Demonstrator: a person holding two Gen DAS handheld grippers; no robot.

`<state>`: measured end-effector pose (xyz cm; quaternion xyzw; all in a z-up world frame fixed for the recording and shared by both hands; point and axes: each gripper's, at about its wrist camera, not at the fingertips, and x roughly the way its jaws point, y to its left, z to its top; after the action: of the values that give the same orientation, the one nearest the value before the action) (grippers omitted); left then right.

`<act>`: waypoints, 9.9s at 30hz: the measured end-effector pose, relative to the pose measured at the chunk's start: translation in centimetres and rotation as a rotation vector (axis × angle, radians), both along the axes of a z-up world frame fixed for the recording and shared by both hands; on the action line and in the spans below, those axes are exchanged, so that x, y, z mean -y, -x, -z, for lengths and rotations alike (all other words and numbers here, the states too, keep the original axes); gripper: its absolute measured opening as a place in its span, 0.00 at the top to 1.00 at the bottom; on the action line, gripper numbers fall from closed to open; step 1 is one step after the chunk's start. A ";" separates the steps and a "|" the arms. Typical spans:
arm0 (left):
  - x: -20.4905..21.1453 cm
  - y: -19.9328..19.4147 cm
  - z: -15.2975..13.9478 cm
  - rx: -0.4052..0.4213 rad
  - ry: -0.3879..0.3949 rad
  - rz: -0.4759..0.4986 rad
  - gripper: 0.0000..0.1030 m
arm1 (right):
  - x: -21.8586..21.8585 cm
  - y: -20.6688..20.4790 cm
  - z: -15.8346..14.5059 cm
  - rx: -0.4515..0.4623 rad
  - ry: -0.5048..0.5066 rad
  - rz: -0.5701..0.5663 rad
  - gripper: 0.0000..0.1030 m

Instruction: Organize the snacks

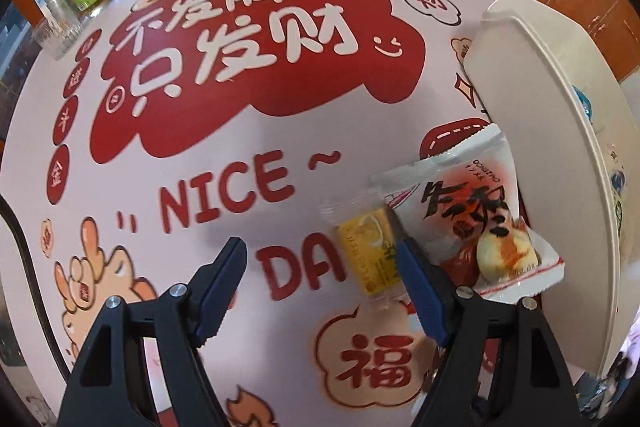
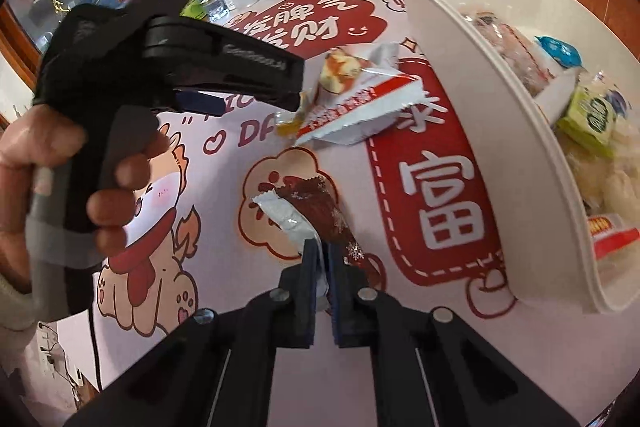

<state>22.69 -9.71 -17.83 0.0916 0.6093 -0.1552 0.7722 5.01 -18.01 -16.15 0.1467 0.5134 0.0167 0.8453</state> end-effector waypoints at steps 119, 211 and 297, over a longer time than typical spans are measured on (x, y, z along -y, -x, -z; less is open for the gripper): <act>-6.0 1.0 -15.1 0.436 -0.103 0.066 0.12 | 1.1 -8.4 -9.9 0.107 0.071 0.092 0.53; 18.0 5.8 -21.6 0.553 0.105 0.101 0.03 | 25.0 -7.0 -19.4 0.236 0.143 0.227 0.61; 3.2 17.8 -17.4 0.312 -0.009 -0.199 0.03 | 10.8 4.7 -14.8 0.087 0.105 0.008 0.53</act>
<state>4.94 -12.96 -0.47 0.0571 0.4890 -0.0591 0.8684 0.27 -28.76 -1.32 0.1035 0.4756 -0.0072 0.8735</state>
